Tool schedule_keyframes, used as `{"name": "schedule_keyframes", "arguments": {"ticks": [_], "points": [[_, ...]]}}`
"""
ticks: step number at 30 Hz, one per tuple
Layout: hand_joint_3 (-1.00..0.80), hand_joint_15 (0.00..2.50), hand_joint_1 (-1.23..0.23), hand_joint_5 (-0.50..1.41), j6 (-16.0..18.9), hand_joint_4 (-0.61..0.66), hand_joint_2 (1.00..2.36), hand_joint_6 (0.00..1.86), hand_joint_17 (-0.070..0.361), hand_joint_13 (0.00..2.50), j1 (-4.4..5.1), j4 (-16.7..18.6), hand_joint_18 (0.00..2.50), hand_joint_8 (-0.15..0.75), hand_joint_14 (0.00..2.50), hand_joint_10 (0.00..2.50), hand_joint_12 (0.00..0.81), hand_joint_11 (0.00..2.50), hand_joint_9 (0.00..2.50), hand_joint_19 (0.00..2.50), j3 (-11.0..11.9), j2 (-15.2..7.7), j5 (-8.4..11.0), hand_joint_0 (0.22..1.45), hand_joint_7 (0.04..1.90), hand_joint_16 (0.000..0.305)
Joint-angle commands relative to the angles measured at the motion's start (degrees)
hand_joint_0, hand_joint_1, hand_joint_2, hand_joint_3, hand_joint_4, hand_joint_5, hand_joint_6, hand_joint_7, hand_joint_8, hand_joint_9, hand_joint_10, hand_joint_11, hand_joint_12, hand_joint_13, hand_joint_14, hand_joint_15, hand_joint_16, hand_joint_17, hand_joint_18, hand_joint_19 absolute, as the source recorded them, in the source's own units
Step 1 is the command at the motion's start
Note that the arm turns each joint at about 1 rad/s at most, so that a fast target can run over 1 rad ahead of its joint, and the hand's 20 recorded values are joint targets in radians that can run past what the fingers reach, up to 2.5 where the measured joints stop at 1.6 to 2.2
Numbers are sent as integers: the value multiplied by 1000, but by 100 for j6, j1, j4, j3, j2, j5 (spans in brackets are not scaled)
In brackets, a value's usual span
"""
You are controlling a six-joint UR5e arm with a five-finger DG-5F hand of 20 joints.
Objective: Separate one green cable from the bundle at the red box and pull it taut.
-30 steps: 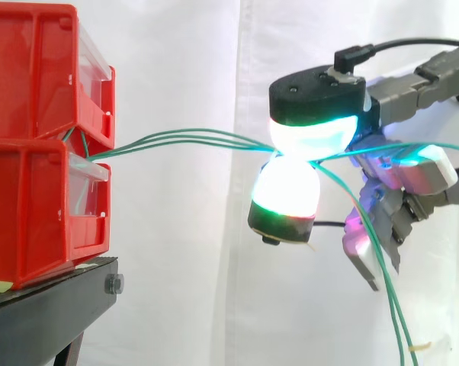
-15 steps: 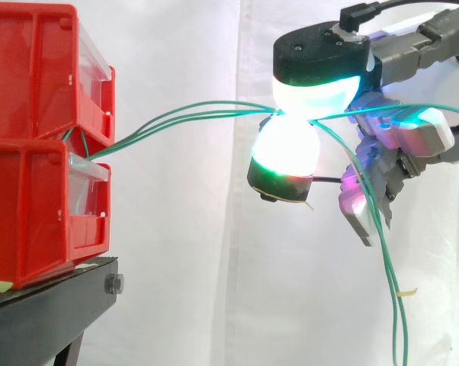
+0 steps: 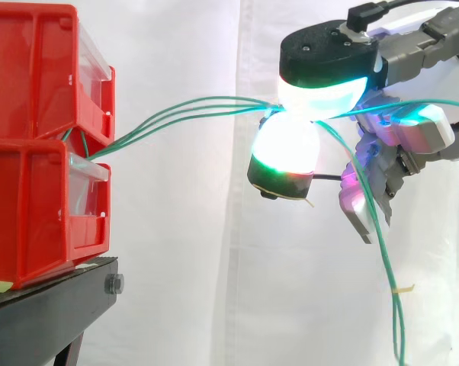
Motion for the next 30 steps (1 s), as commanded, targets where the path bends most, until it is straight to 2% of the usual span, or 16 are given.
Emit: {"name": "schedule_keyframes", "arguments": {"ticks": [1,5,6,11,15,19,30], "points": [[-288,402,-742,97,0,251,1014,505,156,1204,-9,-9,1012,230,15,12,300,280,1703,388,-8,0,0,673,1282,69],[-425,407,-745,97,0,250,1006,505,155,1203,-18,-9,1007,220,17,12,299,277,1704,400,1,0,9,632,1289,69],[-500,412,-688,98,0,256,1000,505,158,1208,-18,-9,1013,217,15,11,296,269,1705,399,1,0,9,591,1282,70],[-500,399,-498,100,0,265,1000,505,167,1238,-35,-9,1049,221,14,11,306,252,1728,381,1,0,18,516,1267,74],[-500,400,-422,104,0,248,1000,504,163,1239,-44,-9,1041,211,14,11,301,254,1736,389,-8,0,26,537,1268,72],[-500,413,-492,108,-9,217,1000,504,154,1250,-53,-9,1019,214,15,12,287,277,1754,408,-8,-9,18,613,1289,68],[-498,418,-616,119,-18,216,1000,504,146,1298,-53,-9,1064,200,15,13,285,307,1845,395,1,0,9,710,1320,65]]}}
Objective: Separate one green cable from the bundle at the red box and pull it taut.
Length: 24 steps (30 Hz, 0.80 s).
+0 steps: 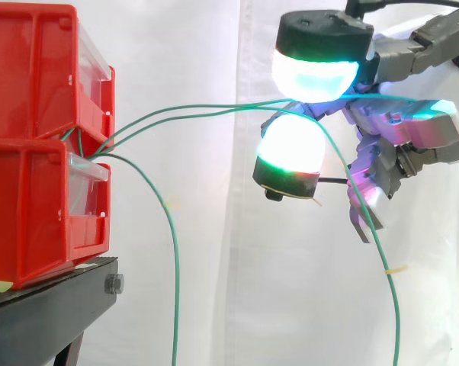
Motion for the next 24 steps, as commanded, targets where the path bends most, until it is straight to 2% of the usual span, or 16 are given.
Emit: {"name": "schedule_keyframes", "arguments": {"ticks": [1,8,16,18,20,24], "points": [[-474,415,-628,121,-5,210,1002,504,146,1301,8,3,1066,200,15,13,284,308,1849,402,-1,-7,-1,719,1319,65],[-493,421,-603,122,-14,202,1000,503,146,1303,-1,11,1072,192,17,14,277,315,1868,389,8,-7,-1,708,1329,65],[-500,412,-442,125,-14,216,1000,503,164,1316,-1,3,1065,203,14,11,290,253,1842,378,-1,2,-10,522,1324,73],[-500,411,-428,125,-14,214,1000,503,163,1318,-1,-6,1062,207,14,13,290,247,1843,378,-1,2,-10,524,1315,73],[-500,415,-425,127,-14,177,1000,503,156,1309,-1,-6,1031,191,15,12,277,264,1854,401,-1,2,-10,578,1316,69],[-500,413,-546,133,-14,149,1000,503,141,1319,-1,-6,1041,182,17,13,263,297,1921,414,-1,2,-10,667,1303,63]]}}
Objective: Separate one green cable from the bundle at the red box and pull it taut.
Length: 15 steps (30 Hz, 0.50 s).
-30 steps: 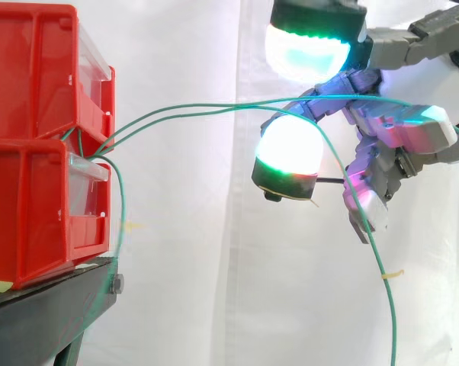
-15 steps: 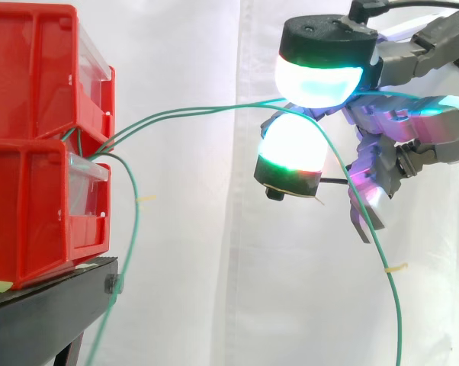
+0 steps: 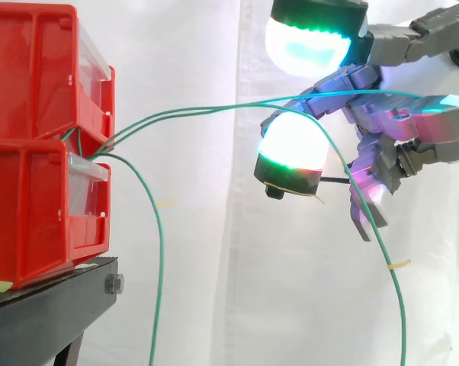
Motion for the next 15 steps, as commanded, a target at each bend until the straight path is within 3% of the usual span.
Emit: {"name": "schedule_keyframes", "arguments": {"ticks": [1,15], "points": [[-500,410,-596,135,0,139,1000,503,136,1331,-1,-1,1052,172,16,13,264,305,1938,418,0,0,0,702,1306,60],[-314,411,-721,138,0,116,1015,504,125,1338,-1,-1,1059,197,15,15,262,349,1965,436,0,0,18,757,1313,56]]}}
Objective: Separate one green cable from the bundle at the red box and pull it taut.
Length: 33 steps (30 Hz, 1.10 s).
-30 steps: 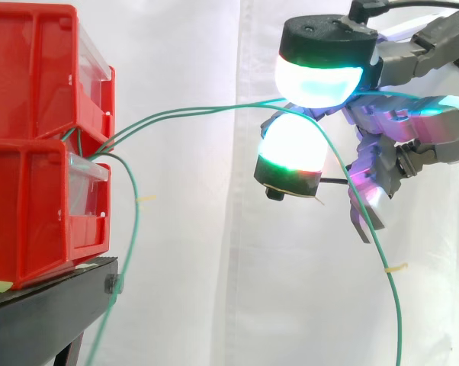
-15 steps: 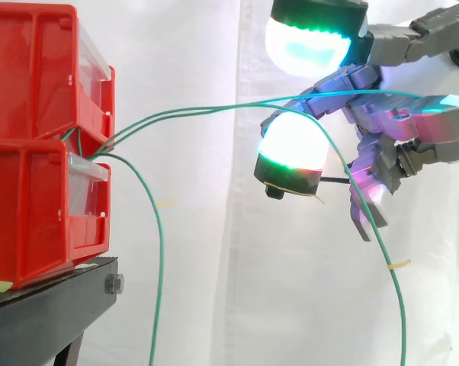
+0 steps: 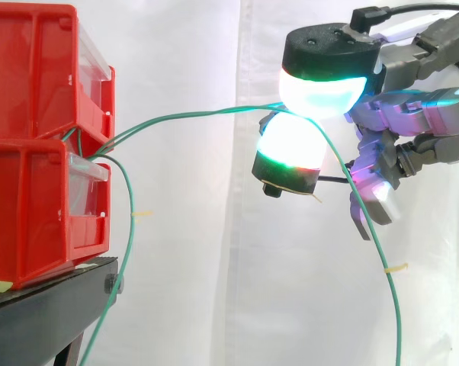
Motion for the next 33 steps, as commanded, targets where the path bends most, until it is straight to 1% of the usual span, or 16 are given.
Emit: {"name": "schedule_keyframes", "arguments": {"ticks": [1,2,3,5,6,8,10,11,12,14,16,18,23,25,28,33], "points": [[-305,409,-721,138,0,103,1015,504,126,1332,-1,-3,1057,204,15,18,261,351,1962,438,0,2,0,755,1318,56],[-305,403,-762,138,9,87,1015,504,126,1325,-1,-3,1053,224,16,17,260,347,1956,431,0,2,9,752,1313,56],[-330,407,-903,137,9,86,1013,503,126,1320,-1,-3,1048,230,15,16,265,369,1942,416,0,2,9,737,1308,56],[-406,409,-1043,132,9,111,1008,503,126,1291,-1,-3,1011,231,15,16,264,364,1900,404,0,2,9,734,1312,56],[-500,414,-1096,127,0,135,1000,502,126,1275,-1,-3,978,226,15,17,264,359,1874,403,0,2,9,719,1338,56],[-500,409,-1102,125,9,159,1000,502,126,1260,-1,-3,953,226,17,15,263,349,1868,409,9,-7,9,636,1354,56],[-500,398,-1032,128,9,182,1000,501,135,1283,-10,-3,983,227,16,14,266,320,1893,395,0,2,0,508,1351,60],[-500,390,-1013,130,9,185,1000,502,137,1290,-18,-3,989,225,14,14,270,317,1896,387,0,2,-9,494,1349,61],[-500,375,-930,134,9,187,1000,502,144,1313,-10,-3,1016,227,13,13,278,295,1915,367,0,2,-9,453,1348,64],[-500,367,-799,138,0,167,1000,502,149,1335,-10,-3,1038,227,13,12,288,277,1942,367,0,2,-9,433,1340,66],[-500,369,-603,140,0,152,1000,502,154,1348,-10,-3,1049,217,13,11,289,256,1952,371,9,2,0,429,1339,68],[-500,364,-557,141,0,150,1000,502,156,1353,-10,-3,1044,223,13,11,295,260,1954,376,9,2,0,422,1339,69],[-500,321,-355,140,0,195,1000,503,180,1395,-10,-3,1124,226,12,8,325,184,1977,327,0,2,9,340,1340,80],[-500,338,-238,140,0,184,1000,503,176,1384,-10,-3,1102,228,11,8,318,185,1960,349,0,2,9,363,1319,78],[-500,360,-147,140,9,153,1000,503,161,1366,-10,-3,1031,212,12,9,297,208,1953,393,9,2,9,423,1319,71],[-500,383,-147,140,114,111,1000,502,138,1342,-27,15,952,194,13,11,267,248,1952,445,0,2,0,505,1316,61]]}}
